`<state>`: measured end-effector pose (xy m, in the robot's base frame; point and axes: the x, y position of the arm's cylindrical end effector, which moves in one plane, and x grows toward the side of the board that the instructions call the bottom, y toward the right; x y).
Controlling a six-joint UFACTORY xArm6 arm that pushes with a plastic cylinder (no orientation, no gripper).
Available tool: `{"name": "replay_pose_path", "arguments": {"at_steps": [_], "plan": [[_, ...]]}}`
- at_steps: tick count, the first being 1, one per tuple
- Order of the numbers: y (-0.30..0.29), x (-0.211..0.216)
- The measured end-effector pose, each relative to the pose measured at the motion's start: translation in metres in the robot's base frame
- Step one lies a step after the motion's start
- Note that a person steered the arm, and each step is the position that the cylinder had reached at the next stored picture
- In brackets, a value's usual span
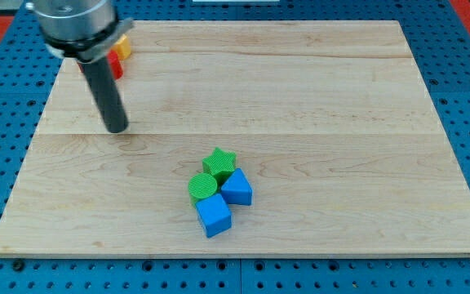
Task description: Slightly push the yellow heart into the yellow hexagon
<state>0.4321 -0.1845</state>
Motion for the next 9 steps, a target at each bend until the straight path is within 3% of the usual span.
{"name": "replay_pose_path", "arguments": {"at_steps": [2, 3, 4, 5, 8, 9], "plan": [[-0.12, -0.006], [-0.121, -0.026], [-0.121, -0.117], [-0.12, -0.116], [-0.1, -0.238], [0.0, -0.219]]}}
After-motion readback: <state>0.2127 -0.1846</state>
